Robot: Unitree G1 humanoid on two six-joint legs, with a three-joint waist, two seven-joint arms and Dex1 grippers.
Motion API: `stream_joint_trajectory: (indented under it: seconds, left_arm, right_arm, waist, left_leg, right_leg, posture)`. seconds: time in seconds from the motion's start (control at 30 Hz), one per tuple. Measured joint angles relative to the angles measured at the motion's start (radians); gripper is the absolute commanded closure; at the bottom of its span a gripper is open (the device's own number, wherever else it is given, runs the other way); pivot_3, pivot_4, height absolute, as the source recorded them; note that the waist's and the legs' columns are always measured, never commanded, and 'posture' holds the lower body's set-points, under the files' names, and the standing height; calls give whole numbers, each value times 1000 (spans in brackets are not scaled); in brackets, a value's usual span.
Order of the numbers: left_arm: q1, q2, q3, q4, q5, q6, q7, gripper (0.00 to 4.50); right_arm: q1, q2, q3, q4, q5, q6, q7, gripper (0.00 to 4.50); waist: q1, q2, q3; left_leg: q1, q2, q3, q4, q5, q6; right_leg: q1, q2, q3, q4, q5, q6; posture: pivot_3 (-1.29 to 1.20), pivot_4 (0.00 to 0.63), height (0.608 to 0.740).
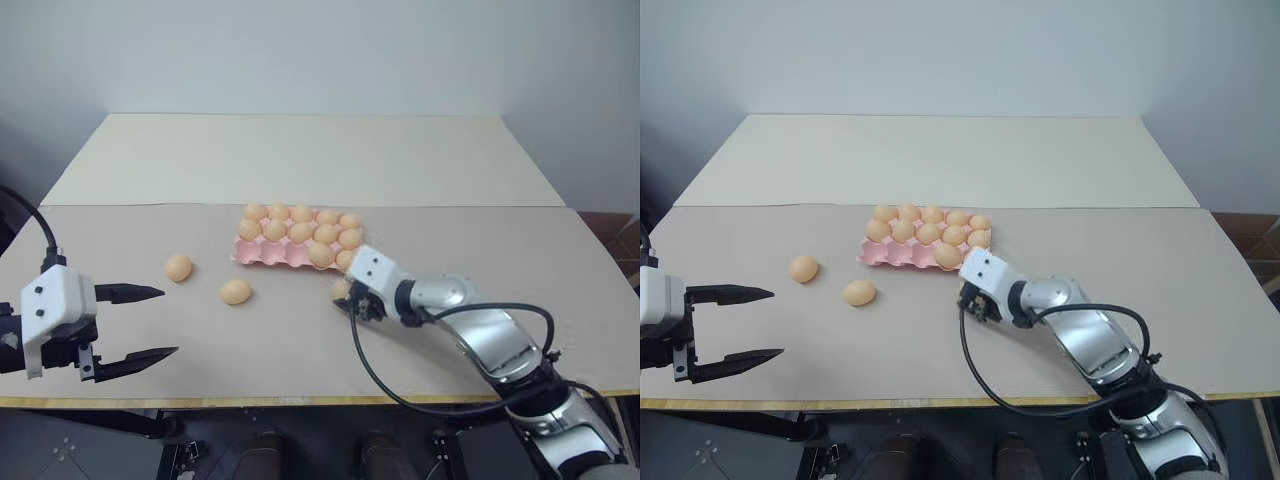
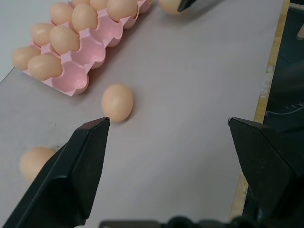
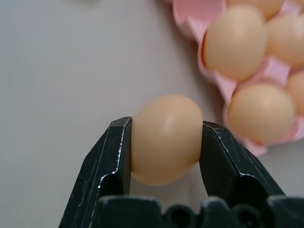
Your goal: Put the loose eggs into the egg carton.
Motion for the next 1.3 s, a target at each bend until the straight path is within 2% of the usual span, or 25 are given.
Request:
stream_joint_trajectory:
  seconds: [0.13,0.2,0.57,0.8,0.97,1.17,1.3]
  left_arm:
    - [20,0,-2,0,15,-1,-1,148]
    - [29,0,-2,2,21,-3,-3,148]
    - [37,-3,3,-15,19,-2,3,148]
    - [42,-8,6,-30,19,-1,11,148]
    - [35,-8,6,-29,20,-2,22,148]
    - [22,-7,-1,-28,19,-2,27,148]
    - [16,-7,-4,-25,20,-3,27,148]
  right_arm:
    - [-90,91,-14,87,-19,-100,-34,2605]
    - [-119,145,-3,193,-63,-180,-66,2605]
    - [-176,301,5,521,-166,-425,-120,2605]
    - [-178,336,-2,612,-201,-514,-134,518]
    - [-184,337,-11,592,-207,-516,-129,518]
    - [-168,280,-39,415,-199,-455,-87,518]
    - [-110,171,-53,221,-149,-366,14,518]
  waist:
    - [-2,0,0]
    - [-4,0,0]
    - [-17,0,0]
    - [-20,0,0]
    - [-19,0,0]
    - [-18,0,0]
    - [-14,0,0]
  left_leg:
    - [0,0,0,0,0,0]
    - [-1,-1,0,0,0,0]
    - [0,0,0,-1,0,-1]
    - [0,0,0,-2,0,-1]
    - [-1,0,0,-2,0,-1]
    - [-1,0,-1,-2,0,-1]
    - [-1,0,-1,-2,0,-1]
  right_leg:
    - [0,0,0,0,0,0]
    - [0,-1,0,0,0,0]
    - [-1,-1,0,0,0,0]
    - [-2,-1,0,0,0,0]
    - [-2,-1,0,0,0,0]
    - [-2,-1,0,0,0,-1]
    - [-1,-2,-1,0,0,0]
  posture:
    - [0,150,740]
    - [0,150,740]
    - [0,150,740]
    - [0,150,740]
    - [0,150,740]
    - [0,150,740]
    - [0,150,740]
